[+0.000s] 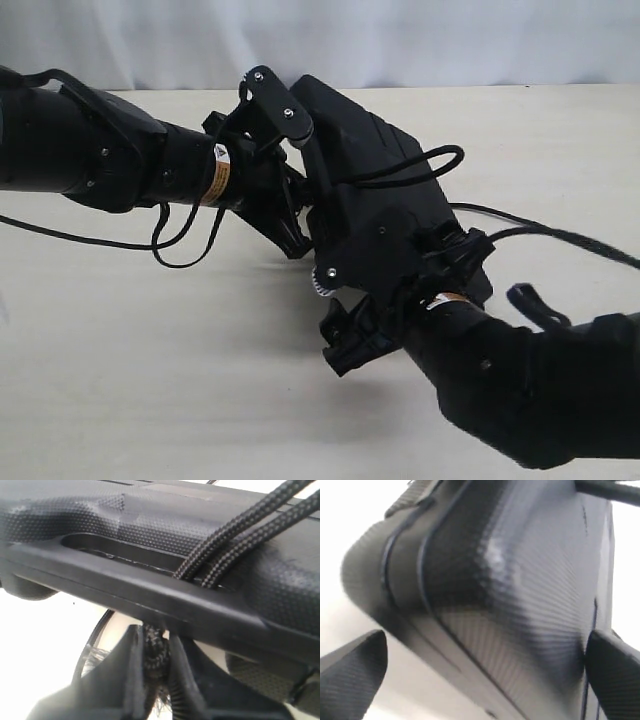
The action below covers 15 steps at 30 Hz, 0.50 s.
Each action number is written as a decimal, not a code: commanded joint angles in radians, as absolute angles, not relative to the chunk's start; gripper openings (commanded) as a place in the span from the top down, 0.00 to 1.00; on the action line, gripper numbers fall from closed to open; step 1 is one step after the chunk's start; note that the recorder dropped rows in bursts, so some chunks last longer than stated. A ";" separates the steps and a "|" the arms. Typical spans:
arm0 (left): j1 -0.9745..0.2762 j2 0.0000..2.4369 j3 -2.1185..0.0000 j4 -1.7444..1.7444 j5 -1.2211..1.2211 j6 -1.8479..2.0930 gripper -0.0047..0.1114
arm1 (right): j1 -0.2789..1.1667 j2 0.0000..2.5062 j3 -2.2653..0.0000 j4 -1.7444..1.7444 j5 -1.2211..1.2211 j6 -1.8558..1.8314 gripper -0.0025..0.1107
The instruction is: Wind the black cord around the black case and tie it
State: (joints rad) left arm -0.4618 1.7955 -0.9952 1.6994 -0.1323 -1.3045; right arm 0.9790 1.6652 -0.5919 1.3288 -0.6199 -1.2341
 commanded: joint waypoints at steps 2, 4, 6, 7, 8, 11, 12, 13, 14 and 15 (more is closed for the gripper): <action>-0.465 1.787 -1.014 1.684 -0.140 -1.305 0.96 | 0.980 1.527 -0.590 1.481 -0.448 -1.366 0.04; -0.465 1.787 -1.014 1.676 -0.140 -1.305 0.96 | 0.980 1.472 -0.590 1.551 -0.405 -1.428 0.04; -0.465 1.787 -1.014 1.677 -0.140 -1.305 0.96 | 0.980 1.422 -0.590 1.632 -0.366 -1.506 0.04; -0.465 1.787 -1.014 1.677 -0.136 -1.305 0.96 | 0.980 1.391 -0.590 1.671 -0.350 -1.543 0.04; -0.465 1.787 -1.014 1.677 -0.133 -1.305 0.96 | 0.980 1.367 -0.590 1.704 -0.340 -1.572 0.04; -0.465 1.787 -1.014 1.677 -0.122 -1.305 0.96 | 0.980 1.265 -0.590 1.744 -0.330 -1.648 0.04; -0.465 1.787 -1.014 1.677 -0.122 -1.305 0.96 | 0.980 1.230 -0.590 1.744 -0.334 -1.655 0.04; -0.465 1.787 -1.014 1.677 -0.122 -1.305 0.96 | 0.980 1.195 -0.590 1.744 -0.348 -1.659 0.04; -0.465 1.787 -1.014 1.677 -0.122 -1.305 0.96 | 0.980 1.163 -0.590 1.744 -0.378 -1.664 0.04; -0.465 1.787 -1.014 1.677 -0.122 -1.305 0.96 | 0.980 1.138 -0.592 1.744 -0.408 -1.664 0.05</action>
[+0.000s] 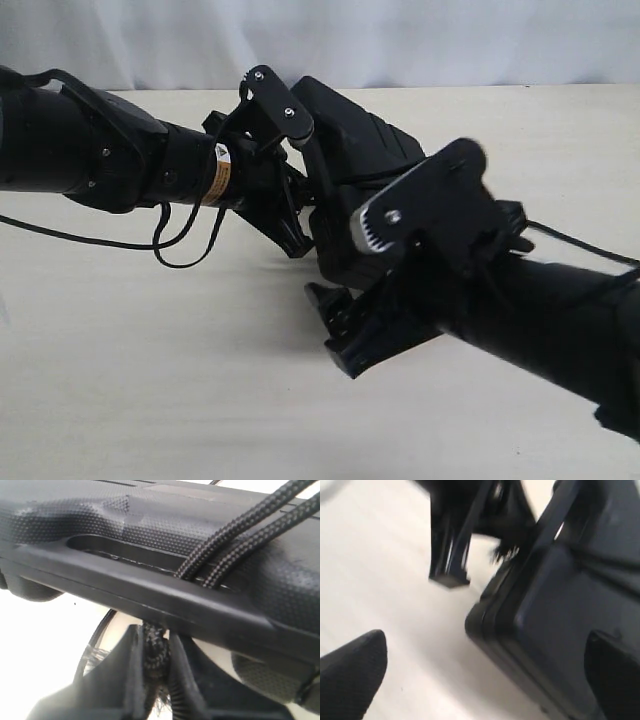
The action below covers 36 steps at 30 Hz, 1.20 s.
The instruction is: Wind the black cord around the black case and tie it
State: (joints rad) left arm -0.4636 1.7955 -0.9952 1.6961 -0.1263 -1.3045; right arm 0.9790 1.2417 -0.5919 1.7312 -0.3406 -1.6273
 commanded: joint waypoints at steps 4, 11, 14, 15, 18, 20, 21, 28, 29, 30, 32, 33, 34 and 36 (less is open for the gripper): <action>-0.465 1.787 -1.014 1.679 -0.122 -1.305 0.96 | 0.933 1.062 -0.616 1.744 -0.490 -1.664 0.13; -0.465 1.787 -1.014 1.679 -0.124 -1.309 0.96 | 0.682 1.094 -0.709 1.744 -0.251 -1.643 0.21; -0.465 1.787 -1.014 1.679 -0.125 -1.309 0.96 | 0.503 1.156 -0.769 1.744 0.084 -1.620 0.21; -0.465 1.787 -1.014 1.679 -0.125 -1.309 0.96 | 0.454 1.174 -0.788 1.744 0.191 -1.598 0.21; -0.465 1.787 -1.014 1.679 -0.125 -1.312 0.96 | 0.259 1.275 -0.932 1.351 0.600 -1.163 0.21; -0.465 1.787 -1.014 1.679 -0.130 -1.312 0.96 | 0.162 1.378 -1.127 0.809 0.835 -0.727 0.21; -0.465 1.787 -1.014 1.679 -0.130 -1.312 0.96 | 0.153 1.408 -1.176 0.641 0.873 -0.584 0.21; -0.465 1.787 -1.014 1.683 -0.130 -1.312 0.96 | 0.153 1.468 -1.179 0.571 0.946 -0.737 0.21; -0.465 1.787 -1.014 1.683 -0.132 -1.312 0.96 | 0.153 1.478 -1.161 0.590 0.923 -0.771 0.21; -0.465 1.787 -1.014 1.683 -0.132 -1.312 0.96 | 0.153 1.486 -1.151 0.594 0.921 -0.790 0.21; -0.465 1.787 -1.014 1.683 -0.132 -1.312 0.96 | 0.153 1.501 -1.137 0.590 0.921 -0.836 0.21; -0.465 1.787 -1.014 1.683 -0.132 -1.312 0.96 | 0.153 1.510 -1.132 0.590 0.916 -0.844 0.21; -0.465 1.787 -1.014 1.683 -0.132 -1.312 0.96 | 0.153 1.514 -1.131 0.590 0.907 -0.846 0.21; -0.465 1.787 -1.014 1.683 -0.132 -1.312 0.96 | 0.153 1.526 -1.126 0.611 0.860 -0.846 0.26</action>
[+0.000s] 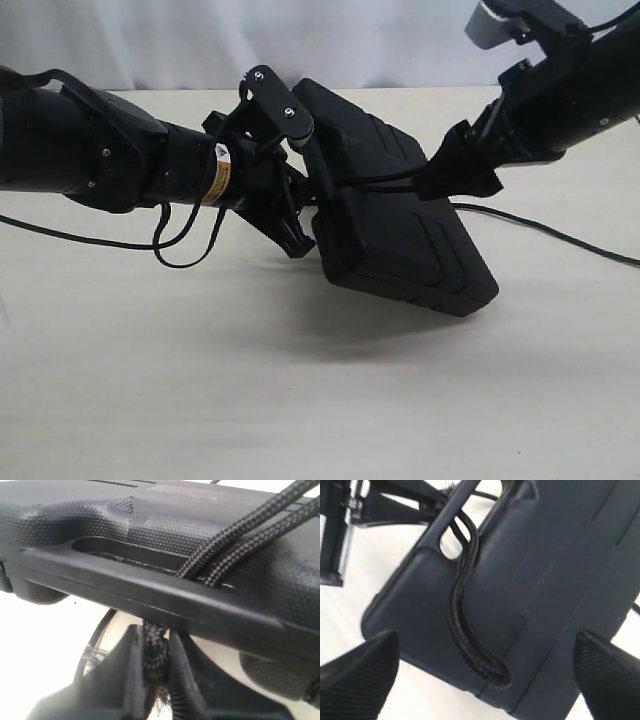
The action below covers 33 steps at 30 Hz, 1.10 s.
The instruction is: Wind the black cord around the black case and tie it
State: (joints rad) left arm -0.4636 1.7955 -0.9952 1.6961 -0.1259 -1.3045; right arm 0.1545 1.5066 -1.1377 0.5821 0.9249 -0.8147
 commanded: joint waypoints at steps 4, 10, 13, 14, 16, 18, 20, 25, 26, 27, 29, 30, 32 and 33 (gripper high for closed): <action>-0.465 1.787 -1.014 1.683 -0.132 -1.312 0.96 | 0.153 1.568 -1.127 0.625 0.835 -0.846 0.55; -0.465 1.787 -1.014 1.685 -0.134 -1.312 0.96 | 0.153 1.563 -1.127 0.729 0.845 -0.901 0.94; -0.465 1.787 -1.014 1.687 -0.124 -1.312 0.84 | 0.153 1.528 -1.127 0.743 0.845 -0.894 0.94; -0.465 1.787 -1.014 1.687 -0.115 -1.312 0.78 | 0.153 1.520 -1.127 0.743 0.843 -0.883 0.94; -0.465 1.777 -1.014 1.689 -0.073 -1.312 0.61 | 0.153 1.502 -1.127 0.743 0.818 -0.821 0.94; -0.465 1.750 -1.012 1.689 -0.040 -1.312 0.52 | 0.153 1.498 -1.127 0.743 0.789 -0.761 0.94; -0.465 1.715 -1.007 1.689 -0.035 -1.312 0.47 | 0.153 1.498 -1.127 0.743 0.766 -0.728 0.94; -0.465 1.566 -0.955 1.744 -0.108 -1.312 0.46 | 0.153 1.500 -1.132 0.748 0.704 -0.719 0.94; -0.465 1.558 -0.941 1.744 -0.113 -1.312 0.46 | 0.153 1.500 -1.140 0.749 0.704 -0.719 0.94; -0.465 1.562 -0.933 1.744 -0.122 -1.308 0.46 | 0.153 1.500 -1.150 0.749 0.710 -0.719 0.94; -0.465 1.590 -0.931 1.744 -0.178 -1.301 0.46 | 0.153 1.500 -1.171 0.758 0.735 -0.716 0.94; -0.465 1.612 -0.933 1.744 -0.206 -1.288 0.46 | 0.153 1.500 -1.181 0.768 0.748 -0.716 0.94; -0.465 1.663 -0.948 1.744 -0.229 -1.241 0.46 | 0.153 1.498 -1.200 0.781 0.770 -0.716 0.94; -0.465 1.688 -0.960 1.744 -0.234 -1.230 0.46 | 0.153 1.498 -1.208 0.781 0.787 -0.716 0.94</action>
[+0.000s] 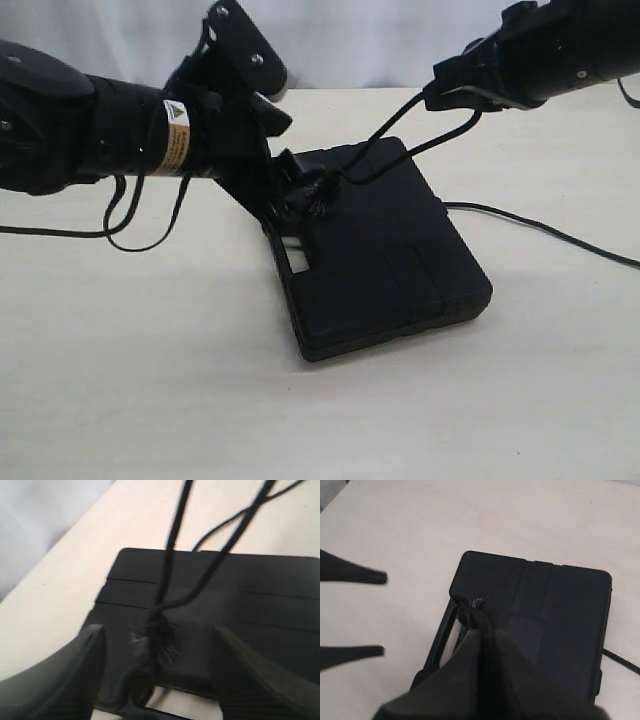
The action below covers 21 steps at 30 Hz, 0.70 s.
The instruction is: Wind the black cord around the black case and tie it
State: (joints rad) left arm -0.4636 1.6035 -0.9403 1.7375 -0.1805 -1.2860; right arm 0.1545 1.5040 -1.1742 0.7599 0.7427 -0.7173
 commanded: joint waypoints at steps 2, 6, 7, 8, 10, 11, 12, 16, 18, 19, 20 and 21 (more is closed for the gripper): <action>-0.465 1.732 -0.986 1.744 -0.230 -1.226 0.46 | 0.153 1.498 -1.217 0.781 0.798 -0.716 0.94; -0.465 1.826 -1.054 1.744 -0.217 -1.202 0.46 | 0.153 1.498 -1.220 0.781 0.796 -0.716 0.94; -0.465 1.851 -1.069 1.744 -0.217 -1.172 0.46 | 0.153 1.498 -1.220 0.781 0.790 -0.716 0.94; -0.465 1.874 -1.081 1.744 -0.217 -1.143 0.46 | 0.153 1.498 -1.220 0.775 0.790 -0.716 0.94; -0.465 1.912 -1.110 1.744 -0.209 -1.090 0.46 | 0.153 1.498 -1.220 0.758 0.783 -0.716 0.94; -0.465 1.924 -1.122 1.744 -0.200 -1.081 0.46 | 0.153 1.498 -1.220 0.751 0.780 -0.716 0.94; -0.465 1.937 -1.136 1.744 -0.190 -1.071 0.46 | 0.153 1.498 -1.220 0.746 0.778 -0.716 0.94; -0.465 1.959 -1.172 1.744 -0.179 -1.069 0.48 | 0.153 1.498 -1.220 0.744 0.772 -0.716 0.94; -0.465 1.961 -1.185 1.744 -0.171 -1.069 0.54 | 0.153 1.498 -1.220 0.744 0.765 -0.716 0.94; -0.465 1.961 -1.190 1.744 -0.171 -1.069 0.57 | 0.153 1.498 -1.220 0.744 0.761 -0.716 0.94; -0.465 1.961 -1.193 1.744 -0.171 -1.069 0.59 | 0.153 1.498 -1.220 0.744 0.760 -0.716 0.94; -0.465 1.961 -1.195 1.739 -0.169 -1.069 0.63 | 0.153 1.498 -1.220 0.744 0.760 -0.716 0.94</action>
State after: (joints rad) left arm -0.4636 1.9577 -1.1800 1.7474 -0.1796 -1.0717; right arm 0.1545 1.5039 -1.2116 0.7473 0.7778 -0.7173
